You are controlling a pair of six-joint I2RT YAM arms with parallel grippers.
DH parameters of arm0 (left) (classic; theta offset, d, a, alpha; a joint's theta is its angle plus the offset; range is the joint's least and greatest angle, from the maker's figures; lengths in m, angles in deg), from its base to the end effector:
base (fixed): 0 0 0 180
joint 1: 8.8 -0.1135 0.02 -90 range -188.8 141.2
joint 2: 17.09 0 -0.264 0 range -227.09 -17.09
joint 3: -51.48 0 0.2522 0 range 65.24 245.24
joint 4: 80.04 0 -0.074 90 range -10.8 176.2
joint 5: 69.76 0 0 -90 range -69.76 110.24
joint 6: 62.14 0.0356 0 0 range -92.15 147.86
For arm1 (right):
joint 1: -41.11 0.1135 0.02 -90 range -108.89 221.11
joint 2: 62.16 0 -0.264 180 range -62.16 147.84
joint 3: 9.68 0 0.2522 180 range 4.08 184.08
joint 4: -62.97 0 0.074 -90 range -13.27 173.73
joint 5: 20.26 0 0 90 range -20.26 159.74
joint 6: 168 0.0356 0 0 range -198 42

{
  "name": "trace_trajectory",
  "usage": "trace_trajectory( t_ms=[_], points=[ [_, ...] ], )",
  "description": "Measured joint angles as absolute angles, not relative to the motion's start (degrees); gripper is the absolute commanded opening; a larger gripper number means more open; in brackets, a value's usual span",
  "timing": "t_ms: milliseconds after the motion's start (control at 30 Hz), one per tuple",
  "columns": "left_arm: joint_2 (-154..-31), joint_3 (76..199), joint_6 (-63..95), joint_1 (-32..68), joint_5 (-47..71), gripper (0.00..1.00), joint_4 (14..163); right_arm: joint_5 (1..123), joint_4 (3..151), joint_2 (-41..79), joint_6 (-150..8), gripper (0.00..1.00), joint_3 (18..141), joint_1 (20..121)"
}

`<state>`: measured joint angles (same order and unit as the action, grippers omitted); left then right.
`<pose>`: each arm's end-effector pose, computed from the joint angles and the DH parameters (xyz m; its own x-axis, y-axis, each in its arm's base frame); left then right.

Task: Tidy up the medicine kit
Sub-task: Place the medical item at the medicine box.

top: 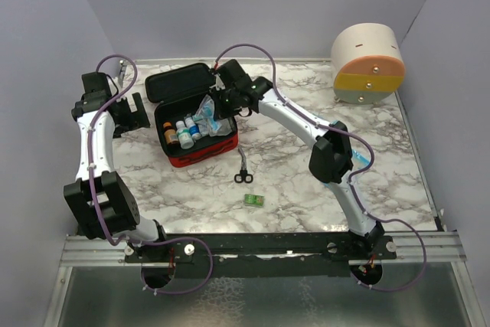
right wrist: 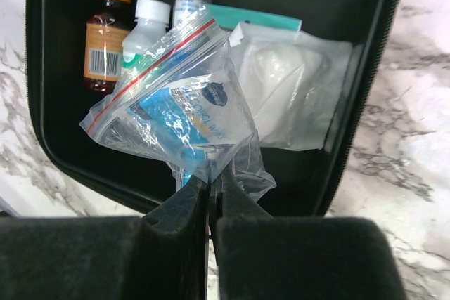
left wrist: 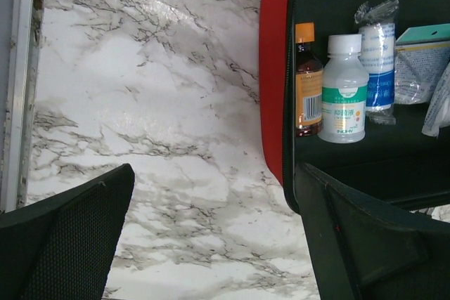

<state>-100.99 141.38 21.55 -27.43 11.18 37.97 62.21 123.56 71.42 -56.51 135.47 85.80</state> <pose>0.2897 0.0917 0.3119 -0.7552 -0.3691 -0.5416 -0.3169 0.9290 -0.1912 0.3669 0.3695 0.2728 -0.7772 -0.2580 -0.5740 -0.5090 0.7941 0.3323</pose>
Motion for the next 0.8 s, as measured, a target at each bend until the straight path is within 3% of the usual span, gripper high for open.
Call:
trace_trajectory(
  t_ms=[800],
  points=[
    [-100.97, 140.83, 20.65, -27.43, 10.35, 0.99, 37.68, 54.91, 110.9, 82.61, -46.45, 0.01, 137.37, 86.17]
  ],
)
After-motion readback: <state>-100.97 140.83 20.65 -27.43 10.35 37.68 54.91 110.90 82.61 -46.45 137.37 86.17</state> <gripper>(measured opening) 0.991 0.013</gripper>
